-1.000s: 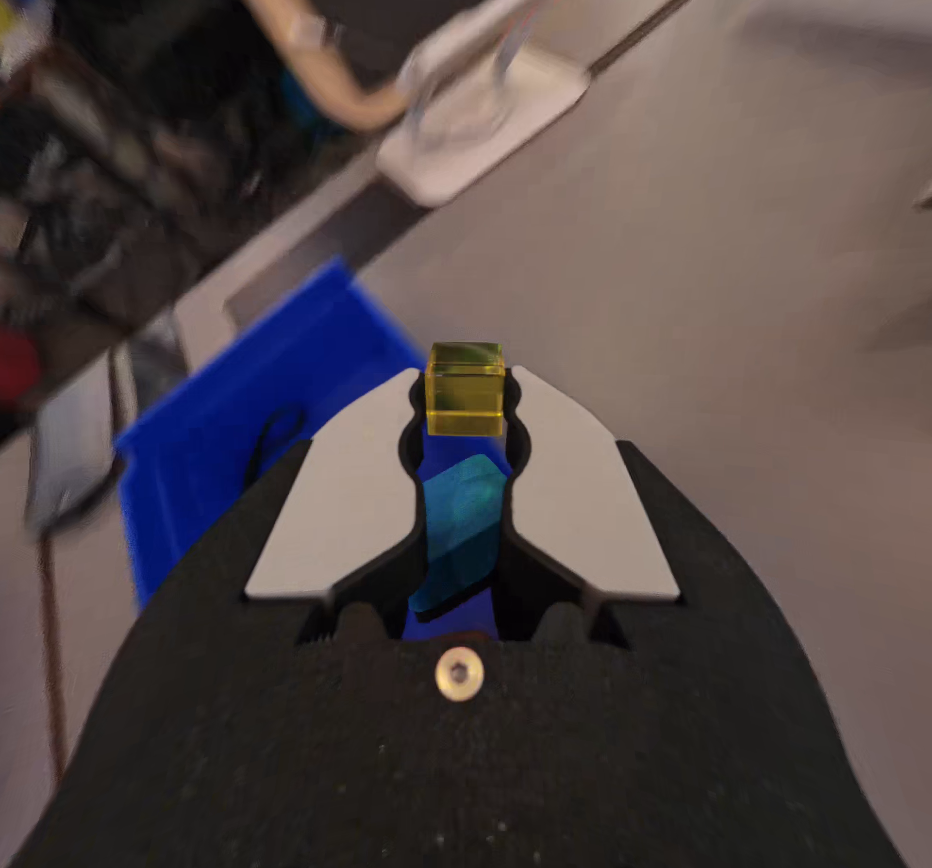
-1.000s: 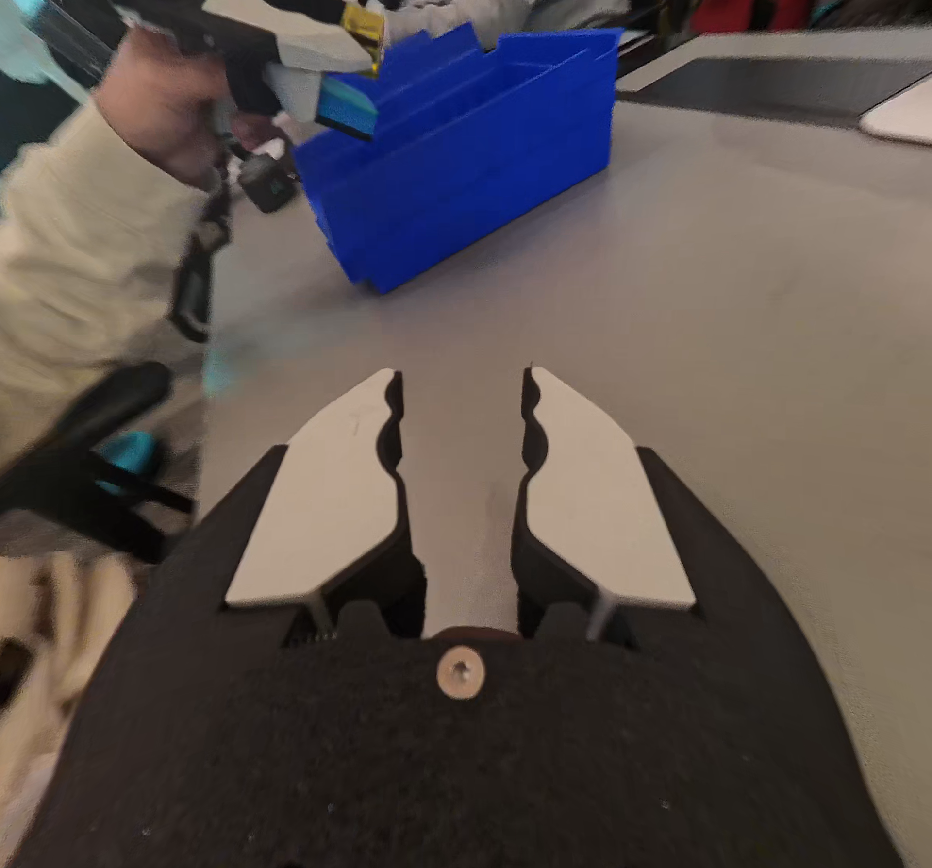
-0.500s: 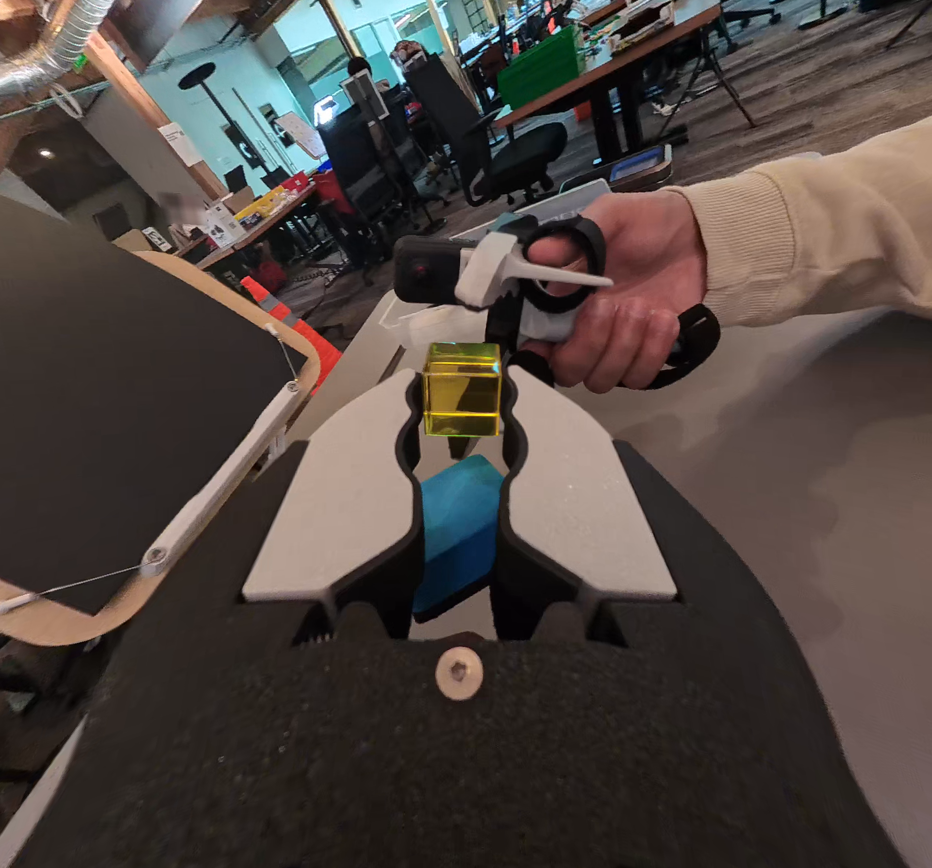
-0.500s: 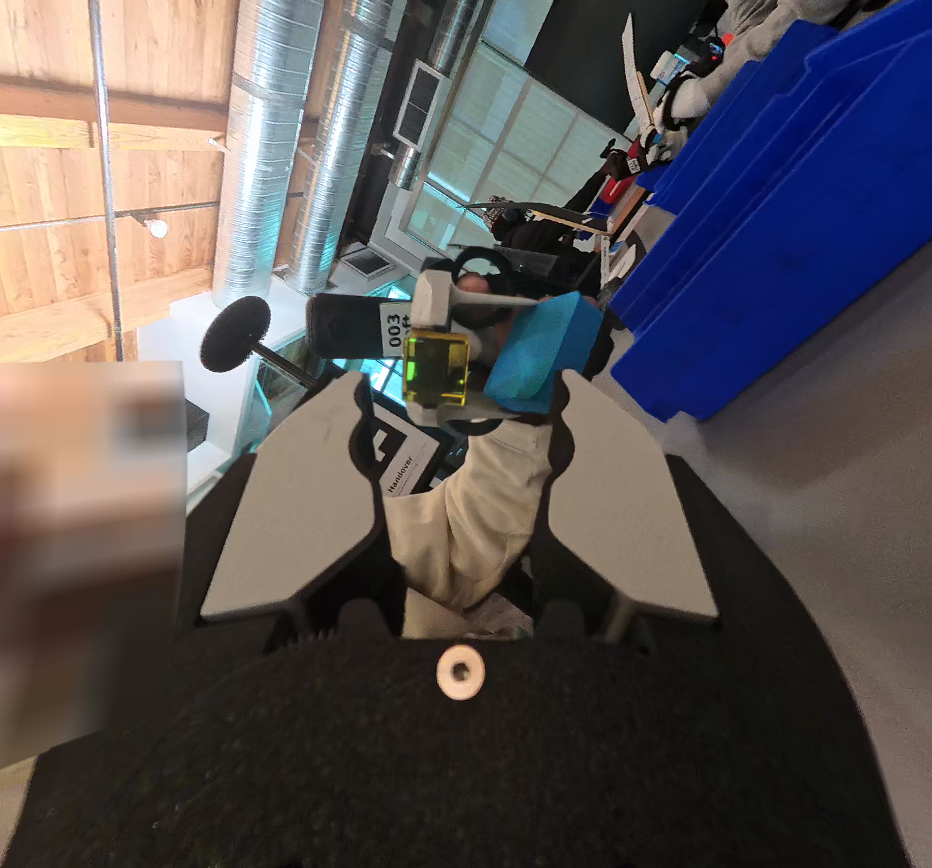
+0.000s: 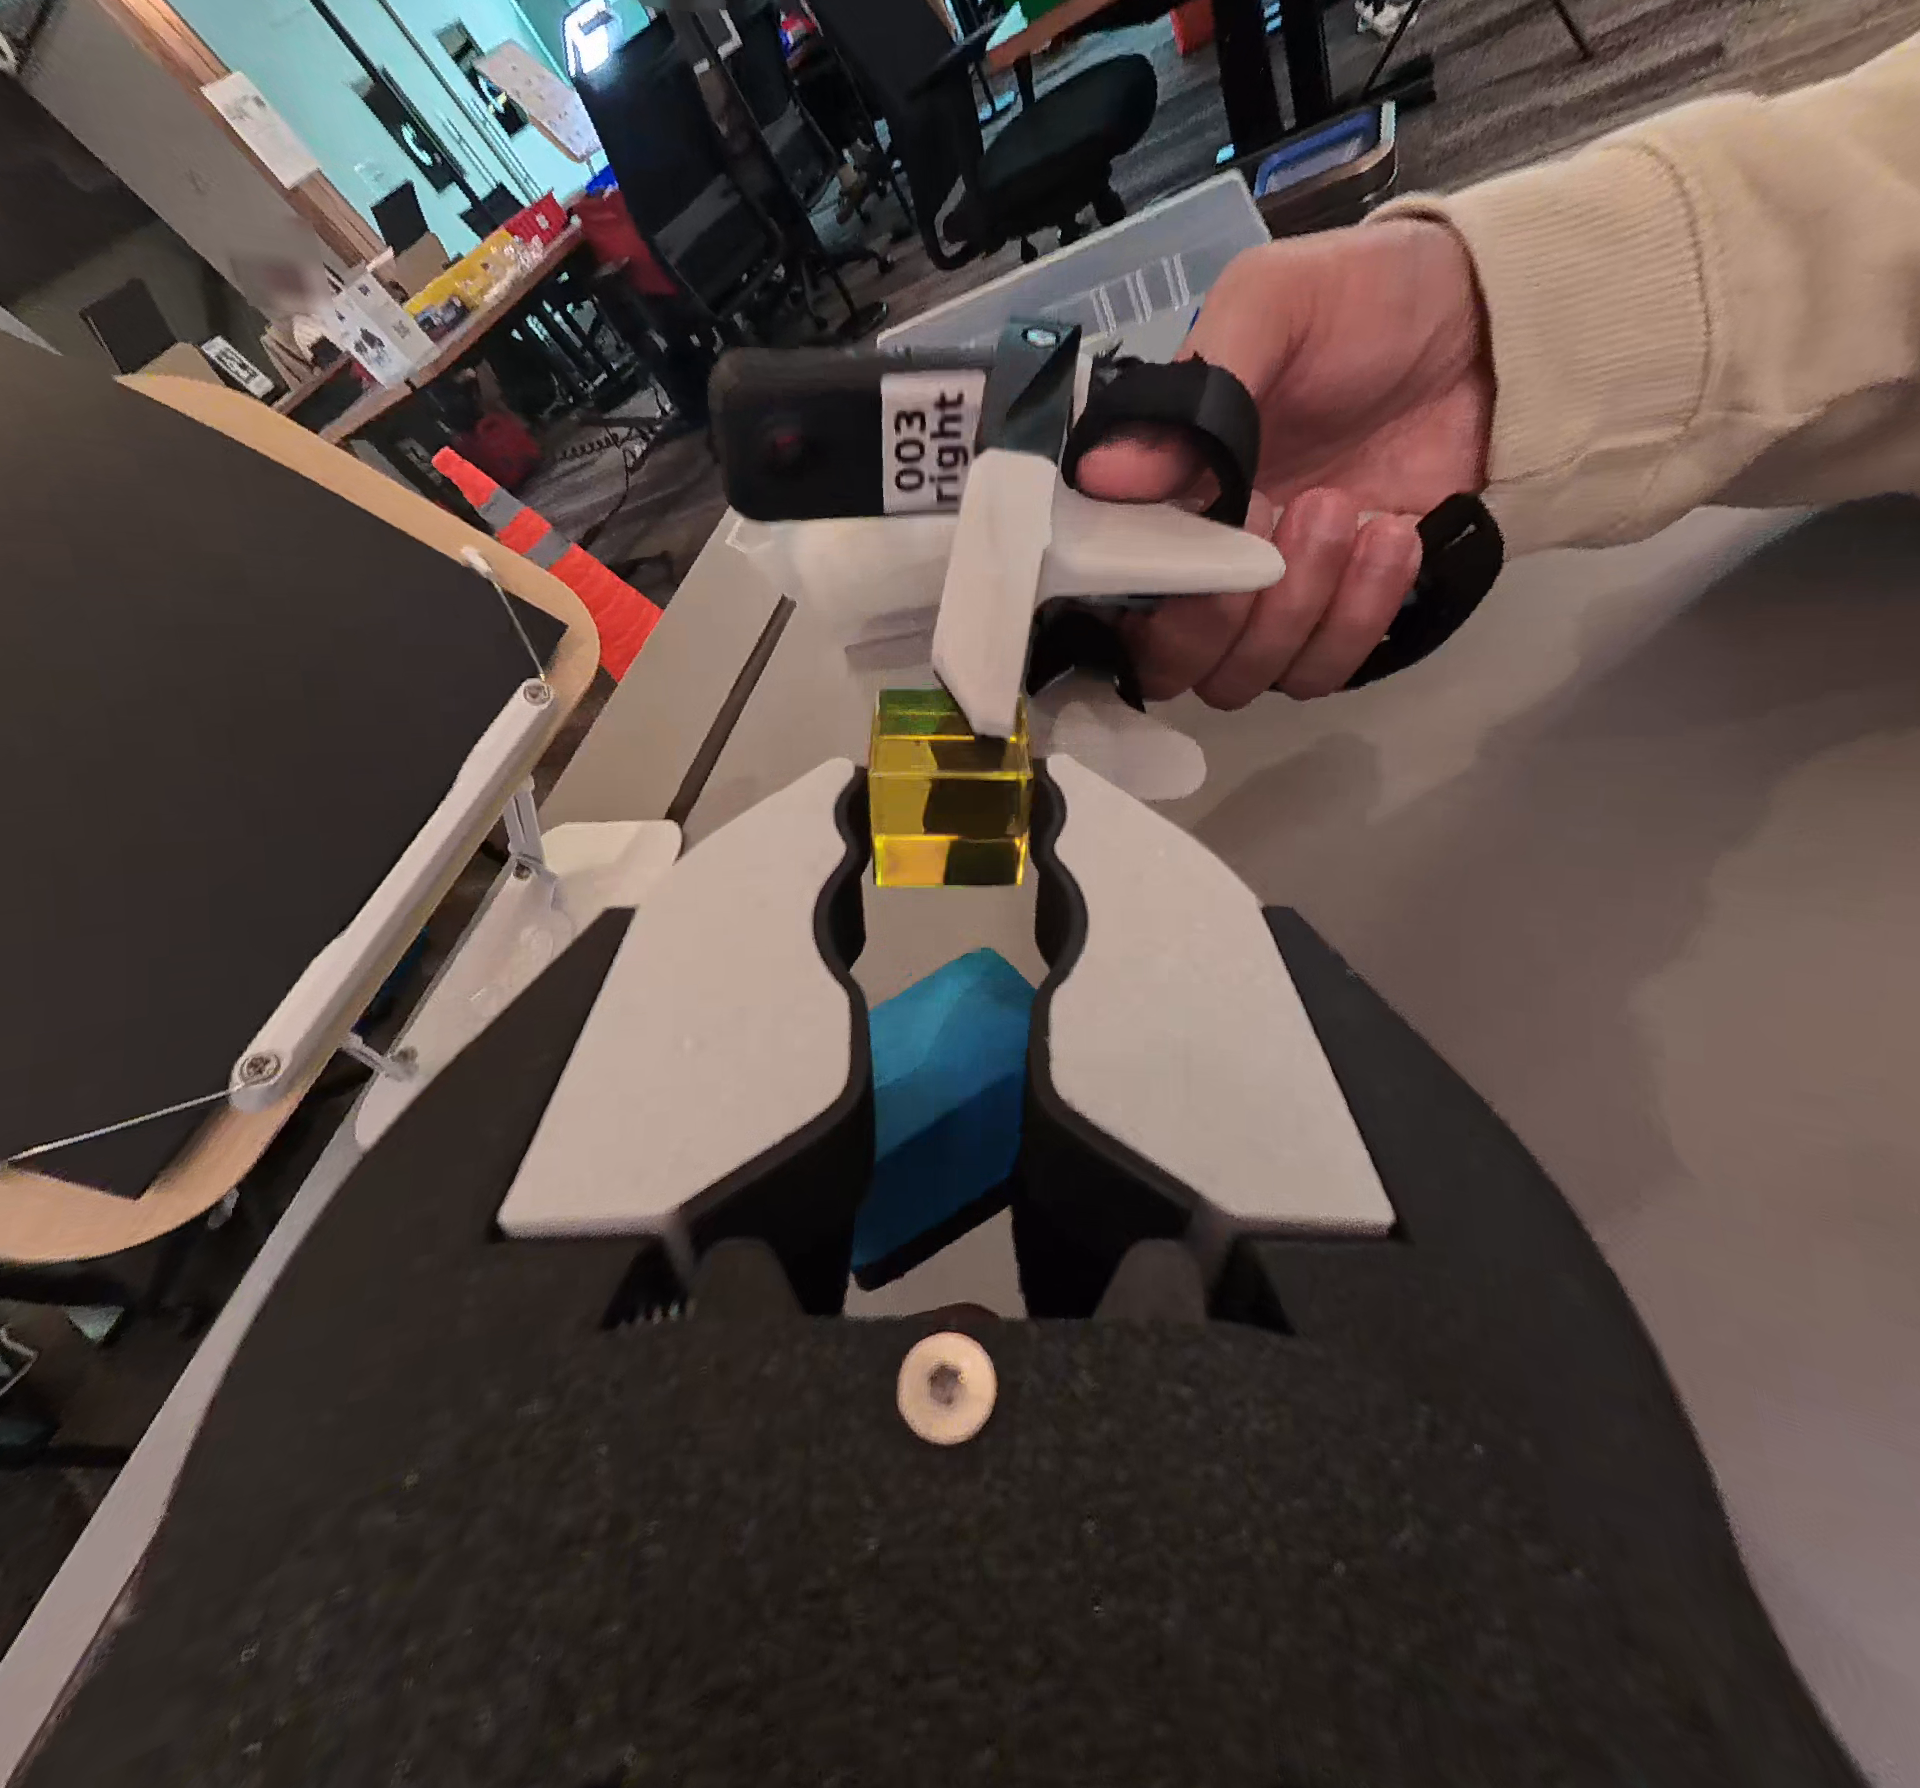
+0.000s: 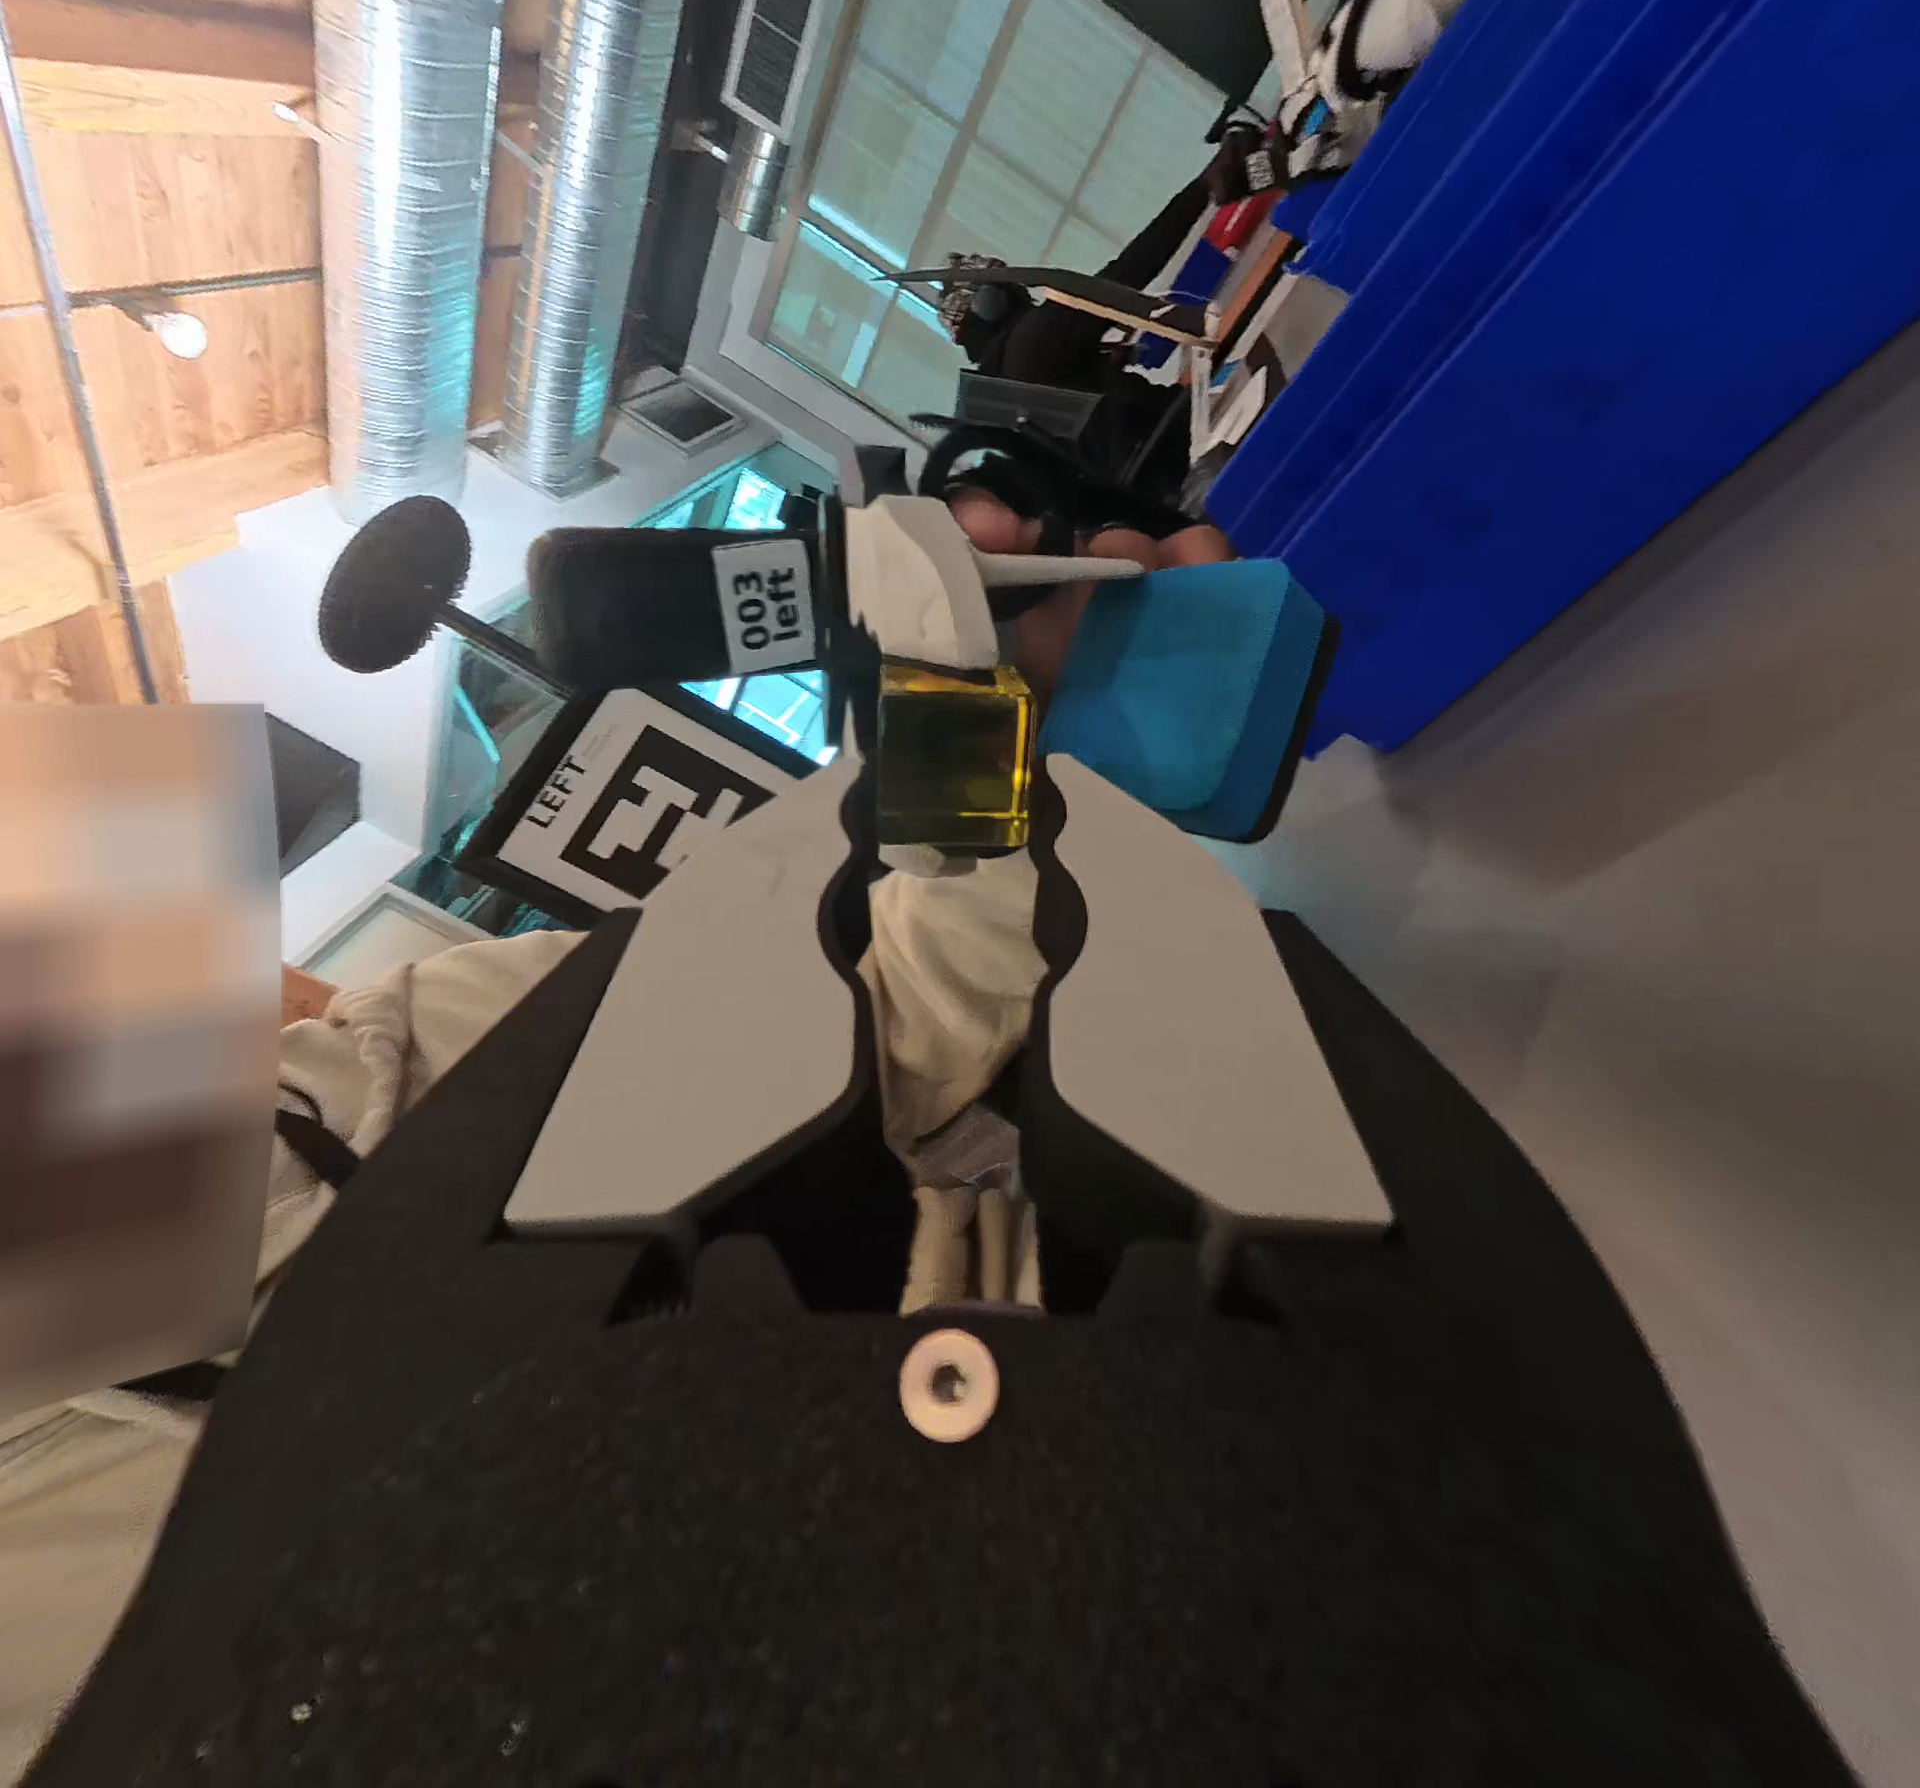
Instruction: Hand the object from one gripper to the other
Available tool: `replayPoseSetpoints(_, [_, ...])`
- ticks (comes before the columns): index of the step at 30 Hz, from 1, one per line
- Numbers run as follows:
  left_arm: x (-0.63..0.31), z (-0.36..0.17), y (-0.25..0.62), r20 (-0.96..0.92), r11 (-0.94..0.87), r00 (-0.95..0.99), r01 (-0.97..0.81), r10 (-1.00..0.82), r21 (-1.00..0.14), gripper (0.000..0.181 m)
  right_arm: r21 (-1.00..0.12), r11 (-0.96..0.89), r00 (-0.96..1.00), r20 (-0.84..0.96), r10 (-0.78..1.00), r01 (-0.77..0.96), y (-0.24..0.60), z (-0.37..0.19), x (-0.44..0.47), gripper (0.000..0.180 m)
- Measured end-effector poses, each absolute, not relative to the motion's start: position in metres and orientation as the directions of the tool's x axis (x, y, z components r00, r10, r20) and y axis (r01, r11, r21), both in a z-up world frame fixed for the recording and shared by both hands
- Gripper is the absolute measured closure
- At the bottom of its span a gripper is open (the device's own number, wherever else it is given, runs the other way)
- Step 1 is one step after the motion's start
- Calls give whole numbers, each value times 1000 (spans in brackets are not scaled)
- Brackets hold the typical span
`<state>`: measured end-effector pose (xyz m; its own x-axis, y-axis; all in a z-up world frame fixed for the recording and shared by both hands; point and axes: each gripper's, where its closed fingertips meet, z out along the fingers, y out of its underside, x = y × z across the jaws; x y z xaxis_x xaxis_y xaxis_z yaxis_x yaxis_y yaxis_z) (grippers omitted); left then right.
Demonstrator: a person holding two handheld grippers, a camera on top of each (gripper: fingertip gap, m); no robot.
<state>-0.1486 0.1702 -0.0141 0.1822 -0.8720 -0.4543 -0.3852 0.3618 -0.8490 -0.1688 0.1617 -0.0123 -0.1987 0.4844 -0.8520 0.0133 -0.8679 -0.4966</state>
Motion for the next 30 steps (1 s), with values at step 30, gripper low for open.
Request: replayPoseSetpoints(30, [-154,-23,182,617,-644,203,-111,-761,-757,127,-749,357,409,623,667,558,196,-10,-138,152])
